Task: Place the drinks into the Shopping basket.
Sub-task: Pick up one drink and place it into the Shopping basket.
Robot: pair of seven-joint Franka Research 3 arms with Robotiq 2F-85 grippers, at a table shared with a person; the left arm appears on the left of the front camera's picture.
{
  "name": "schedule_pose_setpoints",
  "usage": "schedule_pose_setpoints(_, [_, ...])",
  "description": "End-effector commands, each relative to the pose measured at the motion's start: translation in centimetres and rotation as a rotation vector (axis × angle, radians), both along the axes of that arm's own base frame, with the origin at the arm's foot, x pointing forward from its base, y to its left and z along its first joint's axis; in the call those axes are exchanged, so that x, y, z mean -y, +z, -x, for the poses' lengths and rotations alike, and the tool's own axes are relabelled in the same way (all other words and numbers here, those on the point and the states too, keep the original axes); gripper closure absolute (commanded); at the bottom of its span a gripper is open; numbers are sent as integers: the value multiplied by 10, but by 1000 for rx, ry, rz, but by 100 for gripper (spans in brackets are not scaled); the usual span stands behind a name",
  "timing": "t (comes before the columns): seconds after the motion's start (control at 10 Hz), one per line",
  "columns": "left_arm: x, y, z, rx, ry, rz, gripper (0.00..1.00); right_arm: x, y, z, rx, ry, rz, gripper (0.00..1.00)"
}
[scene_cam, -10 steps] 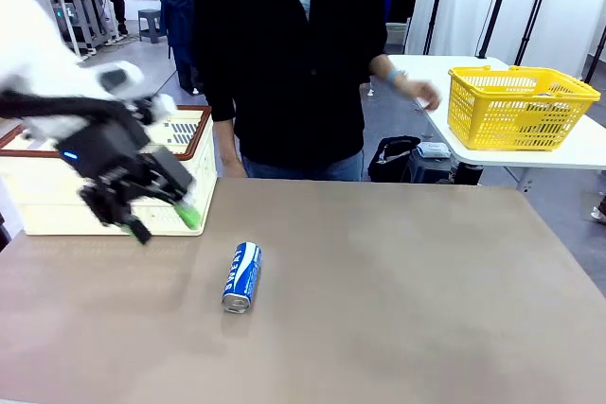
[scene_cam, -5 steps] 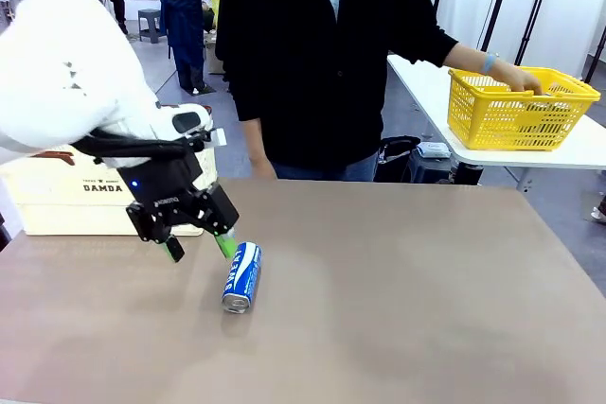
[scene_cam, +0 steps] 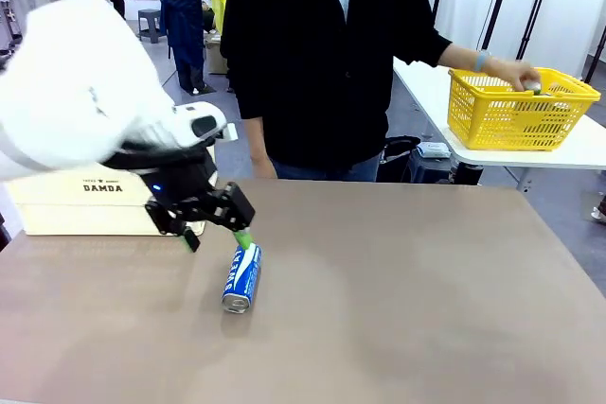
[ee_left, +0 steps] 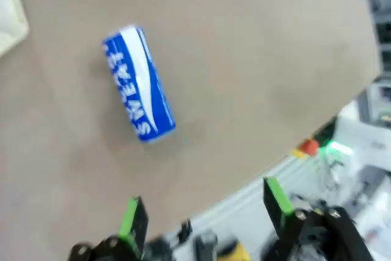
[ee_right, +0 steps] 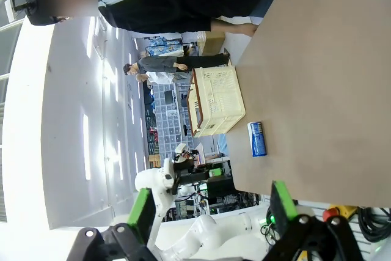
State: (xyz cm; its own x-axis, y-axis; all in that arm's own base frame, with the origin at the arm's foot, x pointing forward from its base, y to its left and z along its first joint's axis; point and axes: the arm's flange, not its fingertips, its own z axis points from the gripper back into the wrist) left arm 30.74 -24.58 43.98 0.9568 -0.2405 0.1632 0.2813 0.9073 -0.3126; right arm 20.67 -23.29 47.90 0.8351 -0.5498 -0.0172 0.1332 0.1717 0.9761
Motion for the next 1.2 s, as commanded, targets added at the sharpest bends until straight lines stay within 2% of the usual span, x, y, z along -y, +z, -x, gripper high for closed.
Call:
schedule_pose_setpoints(0.0, [23, -38, -15, 38, 107, -106, 0, 1, 4, -1, 27, -2, -10, 0])
schedule_pose_setpoints(0.1, [31, -58, -22, 34, 138, -145, 0, 1, 4, -1, 27, -2, -10, 0])
schedule_pose_setpoints(0.3, [41, -91, -36, -11, 122, -185, 0, 1, 4, -1, 27, -2, -10, 0])
schedule_pose_setpoints(0.5, [49, -119, -53, 33, 117, -212, 0, 1, 4, -1, 27, -2, -10, 0])
schedule_pose_setpoints(0.6, [49, -130, -61, 19, 49, -201, 0, 1, 4, -1, 27, -2, -10, 0])
schedule_pose_setpoints(0.8, [49, -146, -70, 17, 87, -237, 0, 1, 4, -1, 27, -2, -10, 0])
schedule_pose_setpoints(1.0, [44, -149, -74, 9, 101, -244, 0, 1, 4, -1, 27, -2, -10, 0])
schedule_pose_setpoints(1.1, [45, -150, -74, 20, 93, -256, 59, 1, 4, -1, 27, -2, -10, 0])
